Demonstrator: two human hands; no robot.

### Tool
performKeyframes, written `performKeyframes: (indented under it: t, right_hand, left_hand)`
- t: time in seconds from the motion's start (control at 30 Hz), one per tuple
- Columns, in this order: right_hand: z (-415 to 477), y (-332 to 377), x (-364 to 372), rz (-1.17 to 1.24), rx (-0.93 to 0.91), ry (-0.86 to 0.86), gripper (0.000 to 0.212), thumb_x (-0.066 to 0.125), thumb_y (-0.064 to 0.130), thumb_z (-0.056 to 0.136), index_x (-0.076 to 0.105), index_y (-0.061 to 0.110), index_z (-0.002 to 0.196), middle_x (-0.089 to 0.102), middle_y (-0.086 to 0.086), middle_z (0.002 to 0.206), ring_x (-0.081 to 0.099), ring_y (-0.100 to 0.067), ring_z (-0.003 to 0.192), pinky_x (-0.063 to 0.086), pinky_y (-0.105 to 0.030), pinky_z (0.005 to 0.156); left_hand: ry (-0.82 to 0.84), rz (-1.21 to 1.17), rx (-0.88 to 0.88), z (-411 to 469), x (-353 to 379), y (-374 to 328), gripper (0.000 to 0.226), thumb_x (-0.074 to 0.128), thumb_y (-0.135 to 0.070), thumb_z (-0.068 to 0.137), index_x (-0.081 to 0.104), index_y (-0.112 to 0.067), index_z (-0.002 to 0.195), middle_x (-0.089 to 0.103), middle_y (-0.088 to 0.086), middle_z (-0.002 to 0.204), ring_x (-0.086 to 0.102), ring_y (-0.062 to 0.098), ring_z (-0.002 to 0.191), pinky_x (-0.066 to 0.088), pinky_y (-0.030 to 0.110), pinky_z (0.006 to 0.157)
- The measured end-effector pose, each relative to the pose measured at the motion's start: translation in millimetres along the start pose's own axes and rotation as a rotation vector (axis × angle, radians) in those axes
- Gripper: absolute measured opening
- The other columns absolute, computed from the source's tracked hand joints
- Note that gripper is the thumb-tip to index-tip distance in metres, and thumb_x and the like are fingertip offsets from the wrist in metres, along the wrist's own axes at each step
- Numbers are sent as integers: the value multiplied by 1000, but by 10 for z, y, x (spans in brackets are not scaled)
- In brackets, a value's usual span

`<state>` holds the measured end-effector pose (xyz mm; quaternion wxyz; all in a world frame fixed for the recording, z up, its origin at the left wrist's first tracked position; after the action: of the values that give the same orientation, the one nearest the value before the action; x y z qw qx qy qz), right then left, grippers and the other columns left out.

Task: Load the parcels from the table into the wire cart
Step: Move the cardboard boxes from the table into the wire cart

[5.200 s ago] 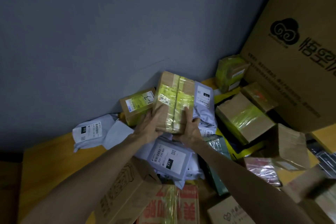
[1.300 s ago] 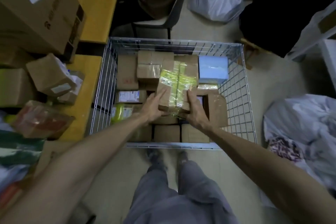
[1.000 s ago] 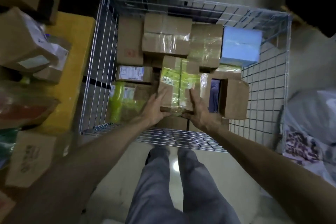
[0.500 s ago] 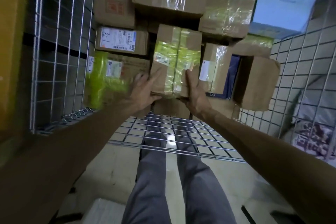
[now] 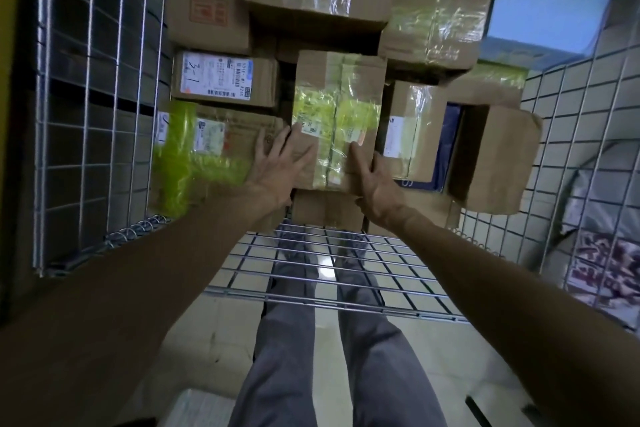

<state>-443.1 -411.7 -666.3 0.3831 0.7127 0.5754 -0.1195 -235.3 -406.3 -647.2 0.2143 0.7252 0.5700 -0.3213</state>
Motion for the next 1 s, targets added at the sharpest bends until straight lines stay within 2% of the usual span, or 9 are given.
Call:
performKeyframes:
  t: [0.07, 0.13, 0.2, 0.3, 0.43, 0.57, 0.7, 0.87, 1.0]
  right_hand:
    - [-82, 14, -82, -91, 37, 35, 120, 67, -8, 81, -19, 36, 152, -6, -22, 162, 51, -39, 124, 53, -43, 95]
    - [-106, 20, -98, -196, 4, 36, 114, 68, -1, 84, -16, 31, 154, -10, -21, 162, 47, -39, 130, 52, -42, 97]
    - [-135, 66, -175, -221, 5, 49, 111, 71, 7, 83, -10, 25, 156, -7, -20, 162, 36, -39, 139, 47, -40, 104]
    - [-306, 191, -368, -222, -13, 63, 108, 70, 6, 81, -6, 21, 157, -2, -20, 160, 26, -38, 143, 39, -39, 111]
    - [-634, 406, -739, -234, 35, 91, 93, 62, 7, 86, 3, 19, 157, 3, -23, 159, 30, -39, 140, 36, -39, 111]
    - [-1001, 656, -1146, -246, 0, 79, 87, 63, 19, 91, 7, 15, 157, 10, -26, 157, 35, -42, 137, 37, -38, 107]
    - [-1325, 1062, -1555, -241, -68, 21, 86, 66, 24, 91, 11, 15, 157, 8, -22, 161, 28, -41, 142, 35, -38, 112]
    - [-1631, 1598, -1973, -221, -241, -40, 80, 62, 35, 94, 16, 15, 157, 11, -17, 162, 25, -37, 145, 30, -41, 115]
    - [-1780, 1938, -2259, -309, -356, -51, 83, 61, 43, 92, 15, 19, 157, 13, -18, 161, 31, -39, 141, 36, -45, 111]
  left_hand:
    - [8, 13, 2, 19, -24, -9, 112, 71, -51, 82, -10, -33, 156, -30, 13, 159, -19, 32, 149, -5, 64, 117]
    - [-2, -62, -13, 2, -72, -1, 105, 72, -46, 84, -2, -32, 158, -23, 10, 162, -15, 30, 150, -4, 60, 119]
    - [-39, -168, -13, -72, -184, 2, 95, 74, -28, 84, 13, -29, 158, -13, 5, 165, -9, 27, 152, -1, 53, 122]
    - [-70, -399, -47, -264, -401, 45, 81, 71, -17, 86, 27, -25, 154, -5, 3, 166, 2, 27, 152, 6, 45, 124]
    - [-84, -601, -135, -640, -740, 80, 73, 67, -16, 91, 28, -24, 153, -3, 5, 166, 7, 31, 152, 18, 49, 122]
    - [-126, -573, -170, -1147, -1209, 158, 64, 60, -29, 96, 30, -20, 152, 9, 11, 164, 25, 37, 146, 29, 48, 117]
    - [-238, -548, -192, -1713, -1641, 209, 64, 54, -31, 99, 26, -13, 155, 12, 15, 163, 27, 36, 145, 29, 38, 114]
    - [-314, -575, -296, -2345, -2014, 184, 67, 55, -32, 99, 22, -21, 156, 10, 16, 163, 27, 42, 143, 31, 48, 113]
    - [-430, -584, -430, -2815, -2206, 123, 70, 54, -36, 99, 17, -23, 156, 9, 12, 163, 27, 40, 142, 31, 48, 113]
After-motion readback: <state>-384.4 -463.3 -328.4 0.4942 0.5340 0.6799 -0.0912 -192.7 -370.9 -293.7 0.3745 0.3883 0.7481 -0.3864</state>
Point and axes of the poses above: each hand's wrist, its own z-axis towards the middle knuckle, its own x-axis out of the palm, y = z × x, the point moved 1 cm from there along z, towards the middle knuckle
